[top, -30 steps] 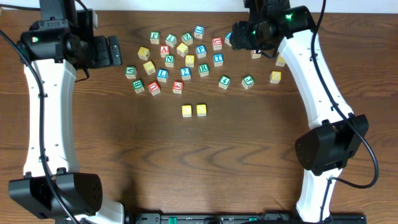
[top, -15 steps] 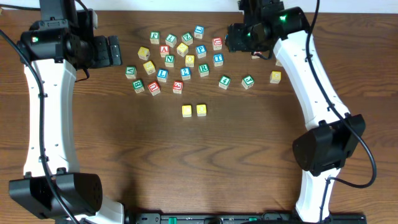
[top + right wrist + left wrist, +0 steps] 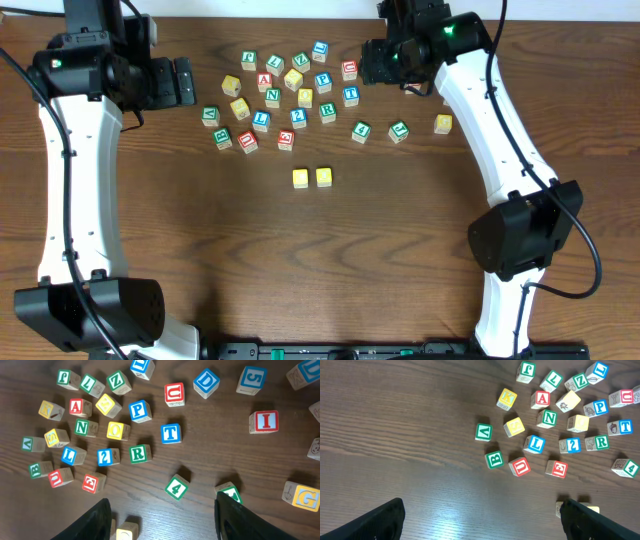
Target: Spell out CORL
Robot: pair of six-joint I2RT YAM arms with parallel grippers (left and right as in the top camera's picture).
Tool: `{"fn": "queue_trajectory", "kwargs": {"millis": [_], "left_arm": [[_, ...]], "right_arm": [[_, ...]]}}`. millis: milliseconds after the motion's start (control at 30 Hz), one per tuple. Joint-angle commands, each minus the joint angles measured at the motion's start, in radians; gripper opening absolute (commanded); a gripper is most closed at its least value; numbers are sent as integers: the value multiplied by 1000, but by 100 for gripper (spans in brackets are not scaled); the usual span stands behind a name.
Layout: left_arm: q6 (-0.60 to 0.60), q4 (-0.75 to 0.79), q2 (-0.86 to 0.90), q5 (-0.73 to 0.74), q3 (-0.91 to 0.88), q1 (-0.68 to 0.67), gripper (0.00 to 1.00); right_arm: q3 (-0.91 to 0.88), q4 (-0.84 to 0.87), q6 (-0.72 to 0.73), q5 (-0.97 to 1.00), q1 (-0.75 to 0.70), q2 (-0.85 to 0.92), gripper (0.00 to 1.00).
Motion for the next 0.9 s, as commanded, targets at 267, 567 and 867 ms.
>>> {"fn": "queue_trajectory", "kwargs": {"millis": [267, 567, 867], "left_arm": [[6, -2, 2, 5, 26, -3, 98], [6, -2, 2, 5, 26, -3, 98], [6, -2, 2, 5, 26, -3, 98]], "right_arm": [[-5, 27, -15, 9, 18, 10, 61], [-5, 40, 4, 37, 16, 11, 61], [-5, 5, 19, 39, -19, 11, 61]]}}
